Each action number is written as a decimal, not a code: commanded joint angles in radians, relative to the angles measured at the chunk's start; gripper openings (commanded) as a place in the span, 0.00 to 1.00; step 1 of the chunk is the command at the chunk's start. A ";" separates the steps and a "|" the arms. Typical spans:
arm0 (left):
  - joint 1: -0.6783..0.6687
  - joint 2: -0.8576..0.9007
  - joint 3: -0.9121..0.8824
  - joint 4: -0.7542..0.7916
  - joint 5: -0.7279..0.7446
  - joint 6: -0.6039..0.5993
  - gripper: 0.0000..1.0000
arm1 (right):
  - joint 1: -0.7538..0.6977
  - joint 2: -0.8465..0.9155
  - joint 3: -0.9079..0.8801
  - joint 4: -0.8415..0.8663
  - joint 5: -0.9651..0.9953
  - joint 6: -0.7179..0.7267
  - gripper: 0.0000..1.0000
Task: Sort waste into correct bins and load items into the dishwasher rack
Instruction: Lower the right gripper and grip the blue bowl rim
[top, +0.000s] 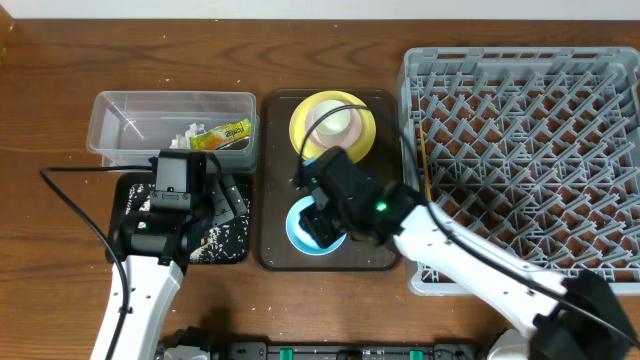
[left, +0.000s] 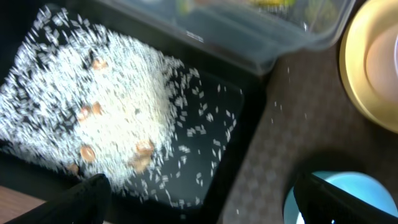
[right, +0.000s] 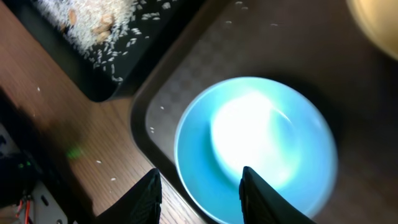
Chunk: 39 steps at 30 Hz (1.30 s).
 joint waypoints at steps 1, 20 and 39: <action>0.004 0.000 0.016 0.029 -0.140 0.006 0.96 | 0.042 0.046 0.011 0.031 -0.003 -0.046 0.40; 0.006 0.000 0.016 0.025 -0.383 0.006 0.96 | 0.149 0.194 0.011 0.053 0.076 -0.087 0.25; 0.006 0.000 0.016 0.025 -0.383 0.005 0.96 | 0.148 0.194 0.011 0.009 0.076 -0.087 0.21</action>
